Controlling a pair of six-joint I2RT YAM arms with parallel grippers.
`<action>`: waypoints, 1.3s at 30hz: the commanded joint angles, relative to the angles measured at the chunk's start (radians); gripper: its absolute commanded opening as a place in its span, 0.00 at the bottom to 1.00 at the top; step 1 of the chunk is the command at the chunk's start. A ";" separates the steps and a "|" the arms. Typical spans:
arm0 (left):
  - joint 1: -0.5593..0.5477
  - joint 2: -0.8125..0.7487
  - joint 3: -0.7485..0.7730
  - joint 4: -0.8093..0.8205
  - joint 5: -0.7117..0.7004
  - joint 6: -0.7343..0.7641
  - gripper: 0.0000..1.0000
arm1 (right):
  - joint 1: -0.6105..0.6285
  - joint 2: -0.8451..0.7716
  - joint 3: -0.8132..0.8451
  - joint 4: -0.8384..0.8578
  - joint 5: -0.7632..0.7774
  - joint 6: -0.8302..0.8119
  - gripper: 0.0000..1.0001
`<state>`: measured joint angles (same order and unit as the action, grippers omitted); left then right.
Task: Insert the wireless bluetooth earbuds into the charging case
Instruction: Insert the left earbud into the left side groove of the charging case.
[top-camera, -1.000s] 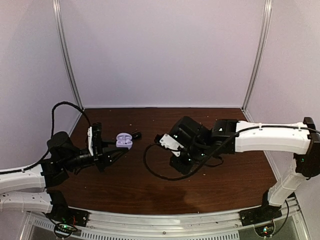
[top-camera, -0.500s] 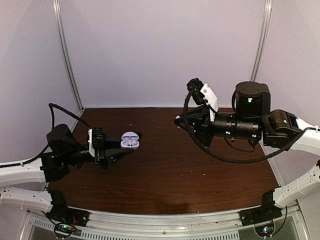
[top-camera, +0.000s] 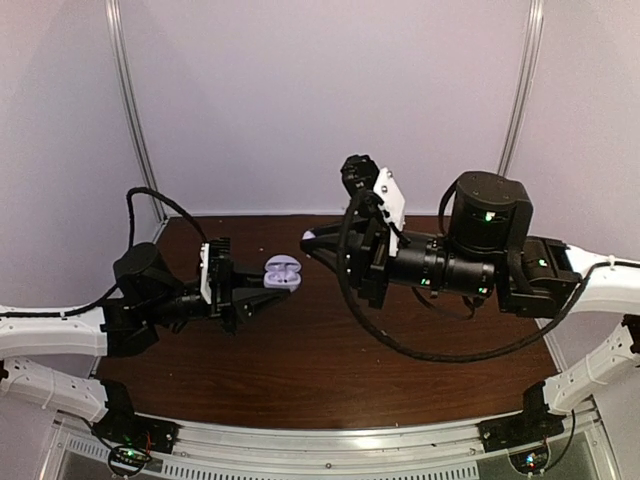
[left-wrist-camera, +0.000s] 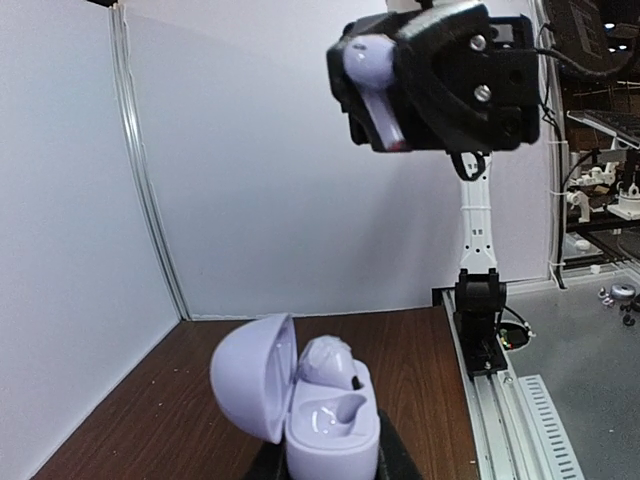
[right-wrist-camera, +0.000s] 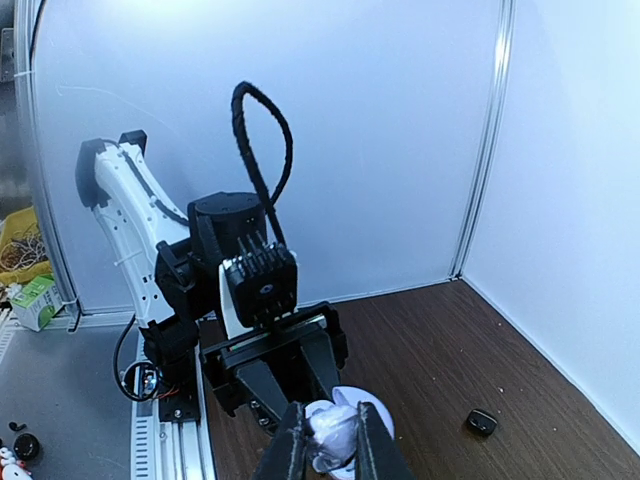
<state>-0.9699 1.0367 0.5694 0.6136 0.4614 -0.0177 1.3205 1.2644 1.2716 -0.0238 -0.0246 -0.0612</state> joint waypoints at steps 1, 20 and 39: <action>-0.004 0.020 0.060 0.071 -0.034 -0.116 0.00 | 0.031 0.044 0.035 0.067 0.082 -0.030 0.12; -0.004 0.027 0.073 0.065 -0.078 -0.184 0.00 | 0.059 0.160 0.117 0.031 0.247 -0.083 0.13; -0.004 0.033 0.078 0.059 -0.089 -0.206 0.00 | 0.059 0.211 0.122 0.031 0.298 -0.098 0.14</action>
<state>-0.9699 1.0645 0.6170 0.6292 0.3740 -0.2131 1.3743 1.4609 1.3590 0.0017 0.2340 -0.1532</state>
